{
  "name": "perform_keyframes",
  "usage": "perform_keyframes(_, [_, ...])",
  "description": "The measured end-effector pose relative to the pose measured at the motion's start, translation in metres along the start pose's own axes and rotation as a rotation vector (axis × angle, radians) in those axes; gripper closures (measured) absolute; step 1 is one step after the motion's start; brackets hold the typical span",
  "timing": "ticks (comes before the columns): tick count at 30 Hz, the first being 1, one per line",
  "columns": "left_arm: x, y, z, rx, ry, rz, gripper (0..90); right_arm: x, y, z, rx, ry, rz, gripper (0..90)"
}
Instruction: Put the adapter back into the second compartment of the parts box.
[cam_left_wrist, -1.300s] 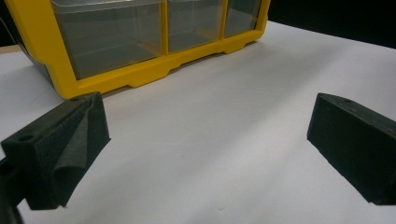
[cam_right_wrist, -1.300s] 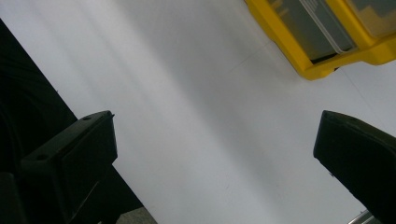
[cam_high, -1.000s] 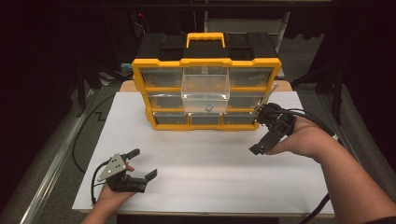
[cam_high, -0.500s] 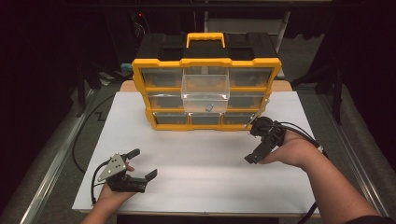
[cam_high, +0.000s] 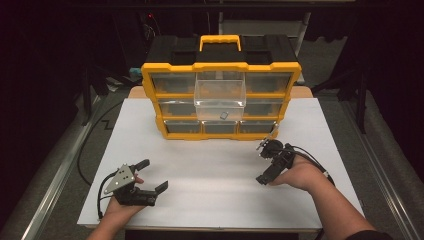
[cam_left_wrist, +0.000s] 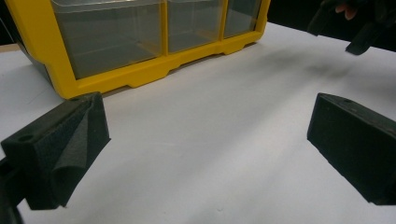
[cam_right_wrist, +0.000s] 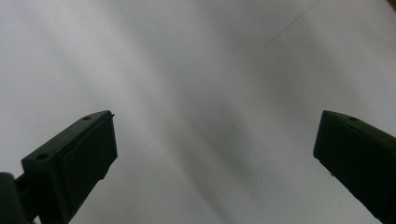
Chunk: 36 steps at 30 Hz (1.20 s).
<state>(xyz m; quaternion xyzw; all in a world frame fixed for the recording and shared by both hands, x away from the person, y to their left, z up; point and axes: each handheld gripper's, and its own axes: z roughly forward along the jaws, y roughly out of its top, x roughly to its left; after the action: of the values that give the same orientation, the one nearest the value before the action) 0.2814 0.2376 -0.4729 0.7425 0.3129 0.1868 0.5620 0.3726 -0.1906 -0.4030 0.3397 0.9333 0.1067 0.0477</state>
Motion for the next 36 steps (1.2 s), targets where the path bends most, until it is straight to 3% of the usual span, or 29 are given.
perform_keyframes(6, [0.001, 0.000, 0.000, 0.001, -0.001, -0.004, 0.3, 0.002, -0.005, 0.023, -0.040, -0.007, 0.020, 0.0])
perform_keyframes(14, [0.001, 0.000, 0.000, 0.008, 0.003, -0.010, 0.3, 0.002, -0.023, 0.040, -0.218, -0.022, 0.083, 0.0])
perform_keyframes(22, [0.004, 0.000, 0.000, 0.016, 0.013, -0.030, 0.3, 0.008, -0.046, 0.051, -0.439, -0.005, 0.148, 0.0])
perform_keyframes(25, [0.006, 0.000, 0.000, 0.019, 0.015, -0.040, 0.3, 0.010, -0.053, 0.052, -0.545, 0.000, 0.181, 0.0])
perform_keyframes(36, [0.011, 0.002, -0.003, 0.008, 0.033, -0.069, 0.3, 0.025, -0.079, 0.043, -0.870, -0.059, 0.228, 0.0])
